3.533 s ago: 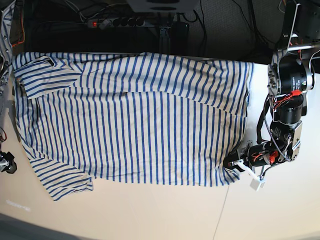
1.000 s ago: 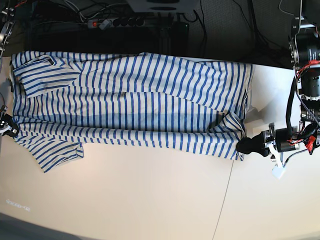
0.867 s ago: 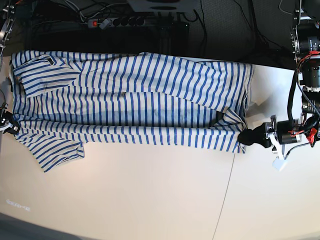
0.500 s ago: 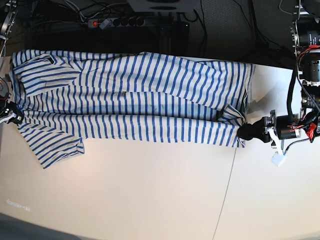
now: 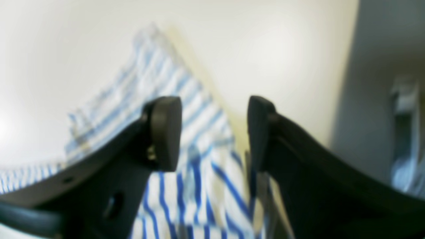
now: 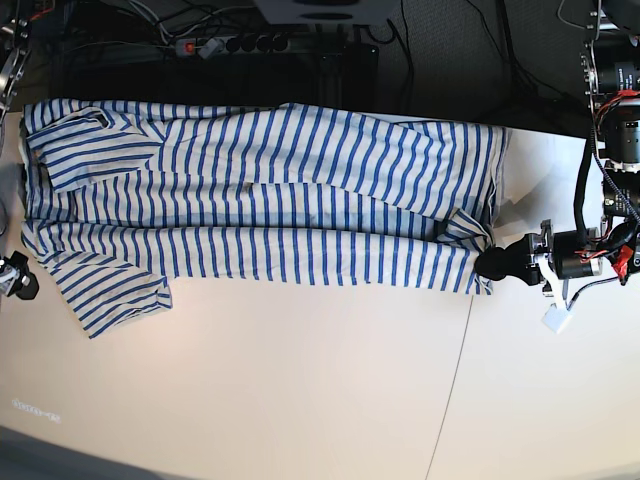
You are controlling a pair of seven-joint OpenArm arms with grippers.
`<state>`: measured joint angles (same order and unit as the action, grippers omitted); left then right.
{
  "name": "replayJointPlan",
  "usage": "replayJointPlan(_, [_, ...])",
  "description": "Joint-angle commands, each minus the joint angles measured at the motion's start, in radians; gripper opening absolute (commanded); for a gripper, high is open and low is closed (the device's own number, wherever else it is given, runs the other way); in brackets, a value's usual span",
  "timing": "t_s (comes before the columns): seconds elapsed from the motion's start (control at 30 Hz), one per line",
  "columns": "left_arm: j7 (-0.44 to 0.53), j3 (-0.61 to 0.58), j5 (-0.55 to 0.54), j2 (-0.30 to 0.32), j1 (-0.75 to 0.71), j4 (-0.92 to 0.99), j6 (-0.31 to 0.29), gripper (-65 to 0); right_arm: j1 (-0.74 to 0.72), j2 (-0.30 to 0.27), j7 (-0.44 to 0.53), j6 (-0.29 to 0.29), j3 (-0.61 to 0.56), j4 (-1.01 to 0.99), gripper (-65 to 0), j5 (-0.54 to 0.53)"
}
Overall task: Fold the T-shirt properly
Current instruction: 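Lift the hem edge with both grippers and fold it over the shirt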
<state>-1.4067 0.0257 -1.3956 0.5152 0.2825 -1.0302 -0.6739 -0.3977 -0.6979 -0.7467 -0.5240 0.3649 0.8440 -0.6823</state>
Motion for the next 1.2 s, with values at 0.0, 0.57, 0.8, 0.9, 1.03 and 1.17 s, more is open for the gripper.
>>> replayJointPlan(0.0, [0.01, 0.006, -0.021, 0.017, 0.025, -0.016, -0.024, -65.0, -0.046, -0.027, 0.025, -0.082, 0.002, 0.004, -33.1, 0.008])
replayJointPlan(0.57, [0.01, 0.006, -0.037, 0.017, 0.027, -0.017, -0.024, -65.0, -0.275, 0.113, 0.274, -0.074, -0.226, -0.49, -33.1, 0.327])
replayJointPlan(0.8, [0.01, 0.006, -0.034, 0.017, 0.028, -0.017, -0.024, -65.0, -0.275, 0.18, 0.272, -0.077, -0.228, -0.468, -33.1, 0.365])
replayJointPlan(0.9, [0.01, 0.006, -0.032, 0.017, 0.028, -0.017, -0.024, -65.0, -0.275, 0.201, 0.253, -0.079, -0.248, -0.462, -33.1, 0.365])
replayJointPlan(1.03, [0.01, 0.006, -0.031, 0.017, 0.028, -0.017, -0.024, -65.0, -0.275, 0.205, 0.246, -0.078, -0.317, -0.461, -35.7, 0.365])
replayJointPlan(1.17, [0.01, 0.006, -0.029, 0.017, 0.028, -0.017, -0.024, -65.0, -0.275, 0.199, 0.253, -0.077, -0.379, -0.448, -65.0, 0.391])
